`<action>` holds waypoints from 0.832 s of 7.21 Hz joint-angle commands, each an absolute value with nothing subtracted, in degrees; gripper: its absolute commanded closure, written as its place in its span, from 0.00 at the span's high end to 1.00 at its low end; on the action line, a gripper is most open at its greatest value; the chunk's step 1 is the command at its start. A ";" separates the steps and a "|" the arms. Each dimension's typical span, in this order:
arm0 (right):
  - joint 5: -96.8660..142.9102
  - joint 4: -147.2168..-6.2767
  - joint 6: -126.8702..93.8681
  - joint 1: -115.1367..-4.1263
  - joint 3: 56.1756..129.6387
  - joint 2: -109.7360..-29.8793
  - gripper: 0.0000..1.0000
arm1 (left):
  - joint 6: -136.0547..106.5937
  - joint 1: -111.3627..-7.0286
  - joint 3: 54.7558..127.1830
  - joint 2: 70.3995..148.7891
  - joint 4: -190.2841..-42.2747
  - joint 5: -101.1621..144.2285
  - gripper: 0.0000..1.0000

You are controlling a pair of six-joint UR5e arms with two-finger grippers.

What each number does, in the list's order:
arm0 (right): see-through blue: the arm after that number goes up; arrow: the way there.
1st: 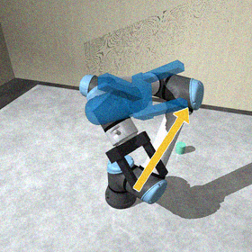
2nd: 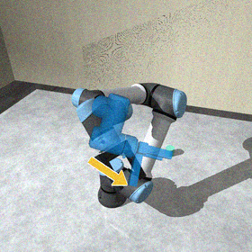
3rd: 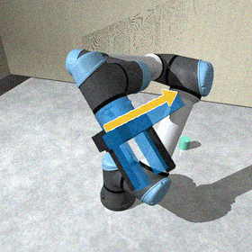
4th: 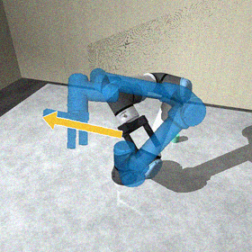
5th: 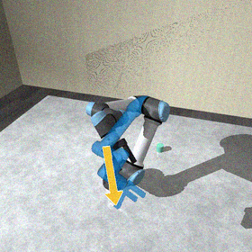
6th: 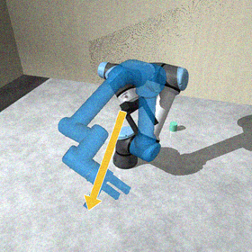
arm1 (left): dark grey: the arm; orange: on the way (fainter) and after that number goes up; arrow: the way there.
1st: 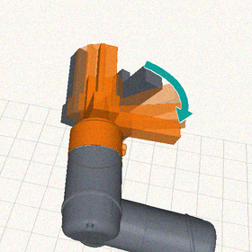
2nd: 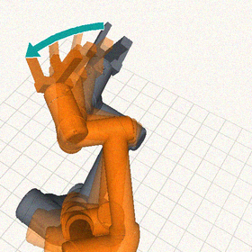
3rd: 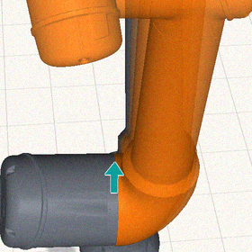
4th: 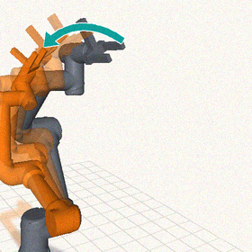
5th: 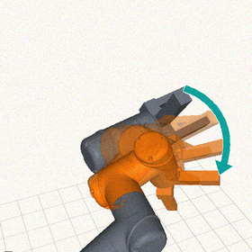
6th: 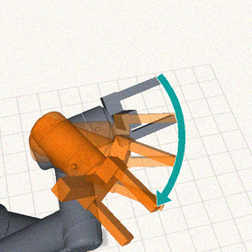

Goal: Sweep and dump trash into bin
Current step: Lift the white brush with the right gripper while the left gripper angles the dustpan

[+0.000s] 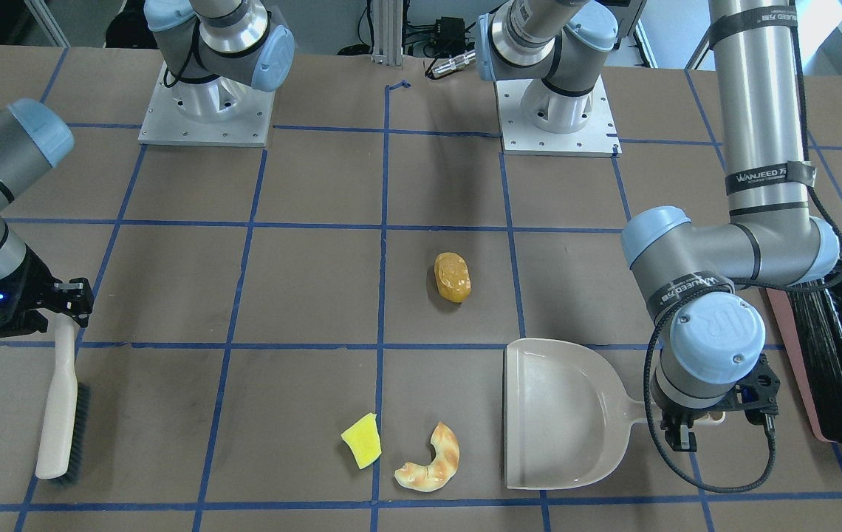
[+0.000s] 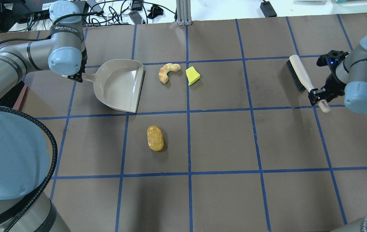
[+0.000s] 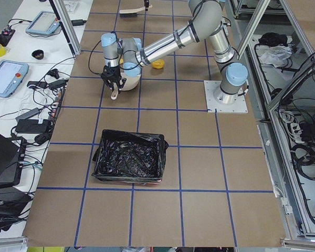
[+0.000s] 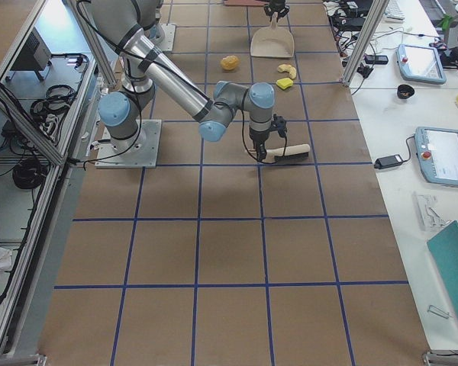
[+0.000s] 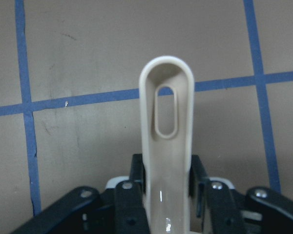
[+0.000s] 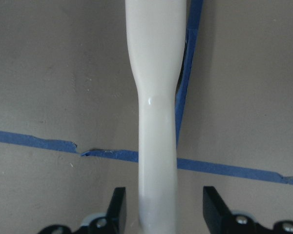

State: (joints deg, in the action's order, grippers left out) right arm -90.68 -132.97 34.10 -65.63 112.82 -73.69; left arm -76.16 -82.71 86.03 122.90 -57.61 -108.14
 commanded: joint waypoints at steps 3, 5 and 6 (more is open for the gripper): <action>-90.70 -132.98 34.10 -65.65 112.85 -73.83 0.44 | -80.75 -82.88 78.60 124.62 -65.54 -109.16 0.00; -90.70 -132.98 34.10 -65.83 112.85 -73.74 0.37 | -85.58 -83.49 77.87 125.77 -67.93 -108.81 0.00; -90.62 -132.98 34.10 -65.74 112.85 -73.83 0.30 | -87.52 -84.54 77.78 126.64 -67.94 -108.98 0.00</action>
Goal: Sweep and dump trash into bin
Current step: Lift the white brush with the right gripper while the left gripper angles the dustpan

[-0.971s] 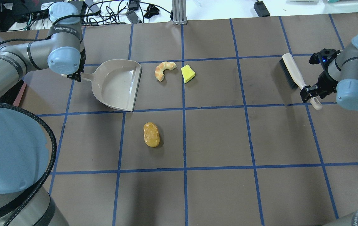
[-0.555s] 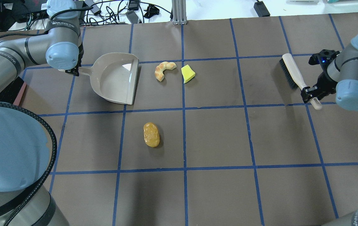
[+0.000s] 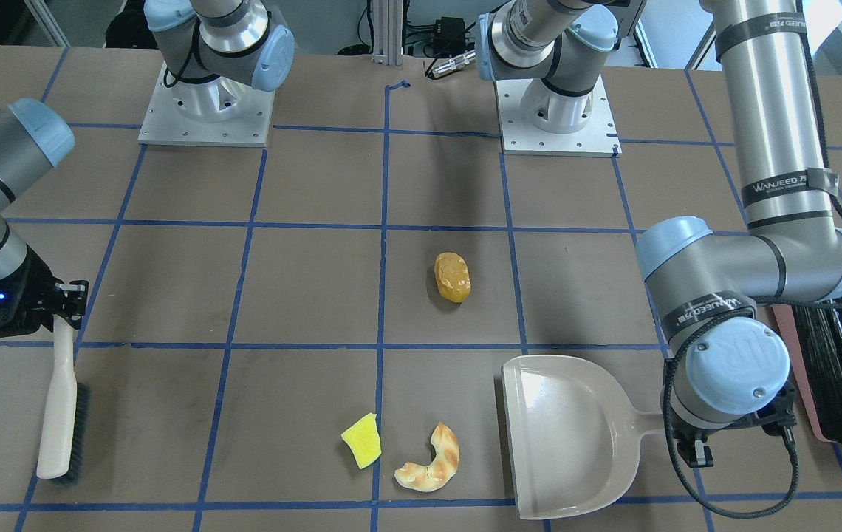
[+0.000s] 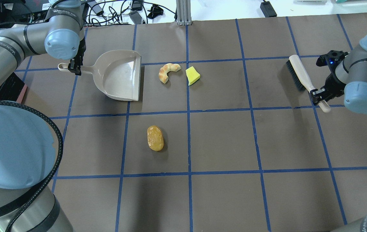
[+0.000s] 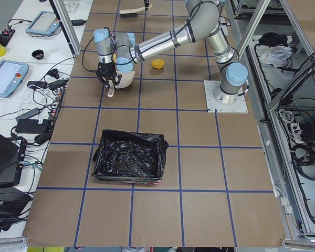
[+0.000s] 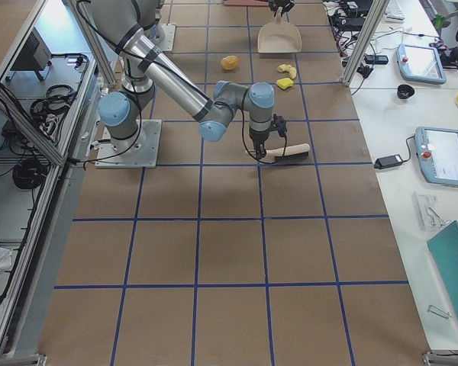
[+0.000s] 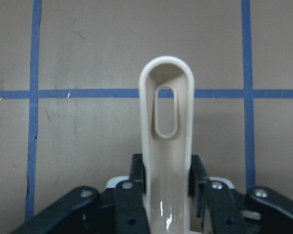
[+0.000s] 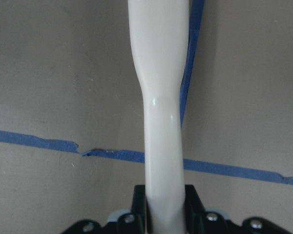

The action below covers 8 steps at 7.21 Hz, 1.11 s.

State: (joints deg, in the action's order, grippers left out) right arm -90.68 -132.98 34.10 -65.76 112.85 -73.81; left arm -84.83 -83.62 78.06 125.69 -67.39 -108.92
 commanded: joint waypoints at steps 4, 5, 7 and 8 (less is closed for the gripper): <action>-88.53 -133.07 32.70 -65.92 112.33 -74.44 0.06 | -92.88 -88.32 74.46 128.92 -67.85 -110.21 0.00; -87.98 -133.07 32.35 -66.00 111.89 -75.23 0.05 | -93.16 -89.64 73.57 130.07 -68.03 -111.87 0.00; -88.33 -132.98 28.33 -70.11 109.70 -75.67 0.03 | -93.78 -90.79 73.56 130.34 -68.20 -112.67 0.00; -88.68 -132.02 25.17 -72.83 108.56 -76.28 0.02 | -94.04 -91.40 73.56 130.43 -69.07 -113.11 0.00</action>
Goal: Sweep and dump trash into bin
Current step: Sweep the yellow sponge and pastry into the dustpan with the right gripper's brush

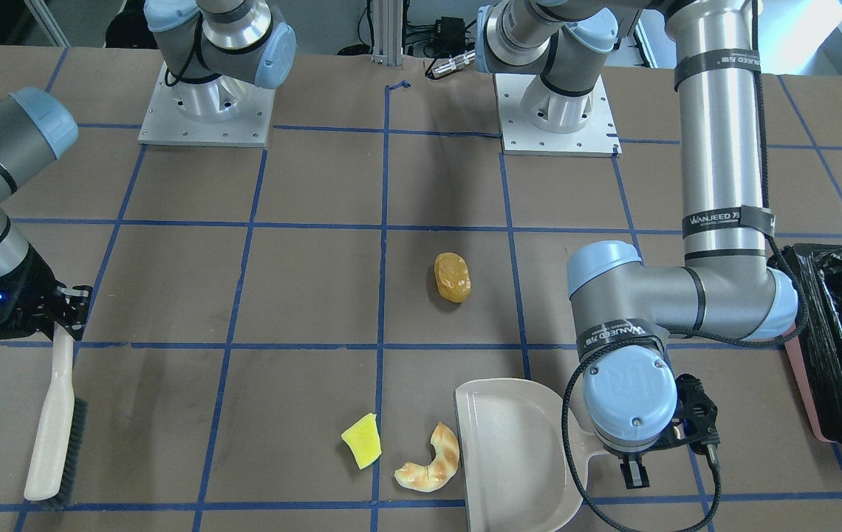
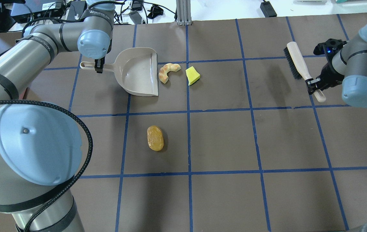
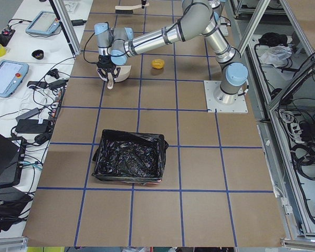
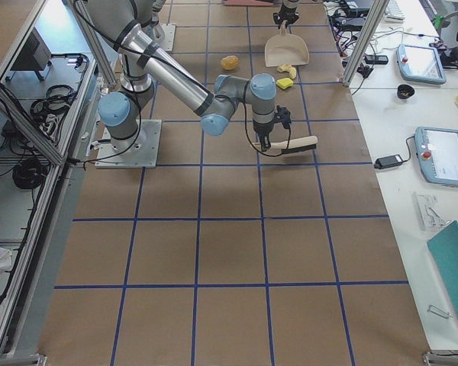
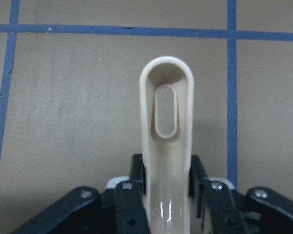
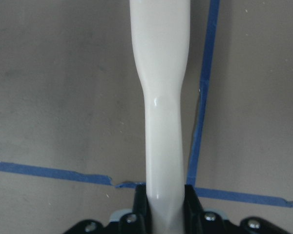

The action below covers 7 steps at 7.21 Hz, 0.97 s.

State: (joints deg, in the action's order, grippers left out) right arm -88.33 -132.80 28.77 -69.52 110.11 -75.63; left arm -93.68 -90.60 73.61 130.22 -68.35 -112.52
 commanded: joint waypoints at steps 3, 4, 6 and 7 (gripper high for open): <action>-88.59 -131.84 13.17 -82.57 108.19 -75.85 0.02 | -95.18 -92.89 73.48 130.34 -69.87 -113.12 0.00; -88.68 -132.10 5.53 -88.19 108.02 -75.59 0.02 | -95.71 -93.68 73.56 130.34 -70.66 -113.12 0.00; -88.86 -130.79 -1.03 -93.85 106.44 -72.96 0.02 | -96.06 -94.22 73.74 130.34 -70.66 -113.03 0.00; -88.86 -130.52 -4.19 -96.56 105.04 -71.38 0.02 | -96.33 -94.57 73.83 130.34 -71.10 -113.03 0.00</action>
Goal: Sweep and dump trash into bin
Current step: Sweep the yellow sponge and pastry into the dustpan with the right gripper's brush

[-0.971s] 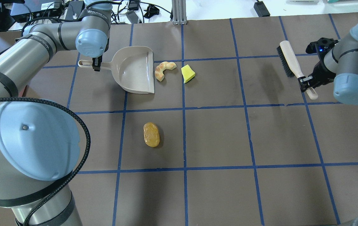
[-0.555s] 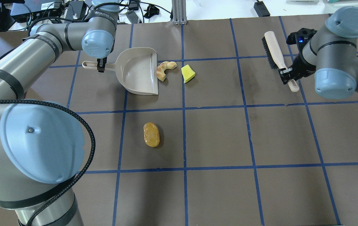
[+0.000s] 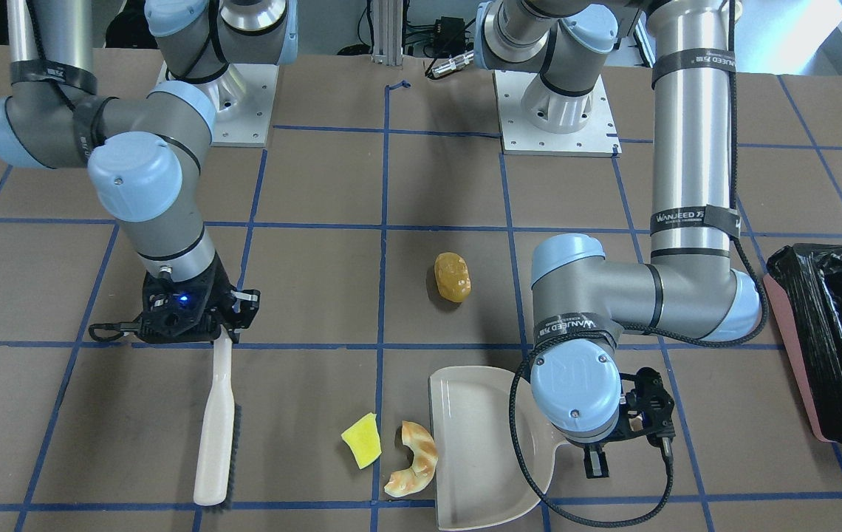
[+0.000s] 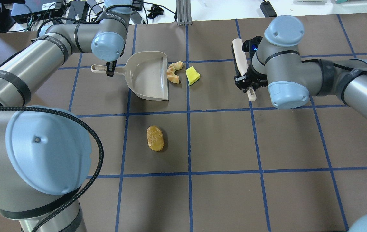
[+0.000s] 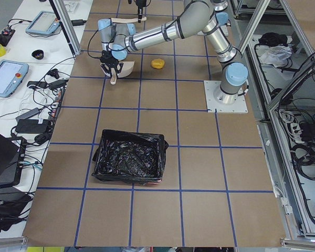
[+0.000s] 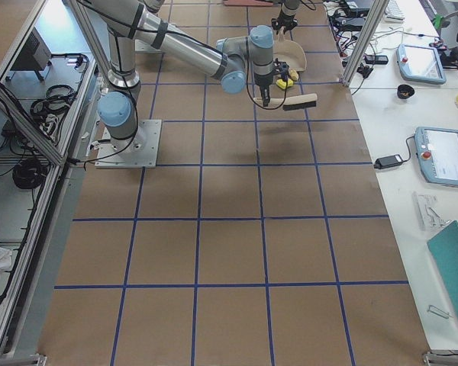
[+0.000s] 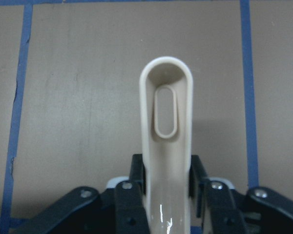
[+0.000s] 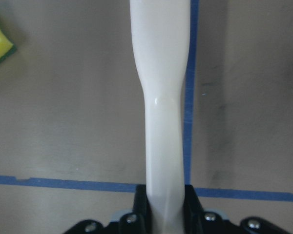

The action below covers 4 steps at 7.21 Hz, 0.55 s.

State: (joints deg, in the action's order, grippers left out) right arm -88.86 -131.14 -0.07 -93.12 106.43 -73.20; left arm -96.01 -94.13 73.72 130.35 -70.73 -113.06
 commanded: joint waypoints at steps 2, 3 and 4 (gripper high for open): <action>-88.86 -130.69 -9.91 -101.32 102.58 -66.91 0.02 | -96.59 -94.75 73.92 130.17 -71.63 -113.03 0.00; -88.77 -130.69 -11.76 -104.12 101.35 -64.71 0.01 | -96.59 -94.75 73.92 130.17 -71.63 -113.03 0.00; -88.68 -130.69 -14.21 -107.11 100.03 -63.56 0.01 | -96.59 -94.92 73.92 130.25 -71.80 -112.94 0.00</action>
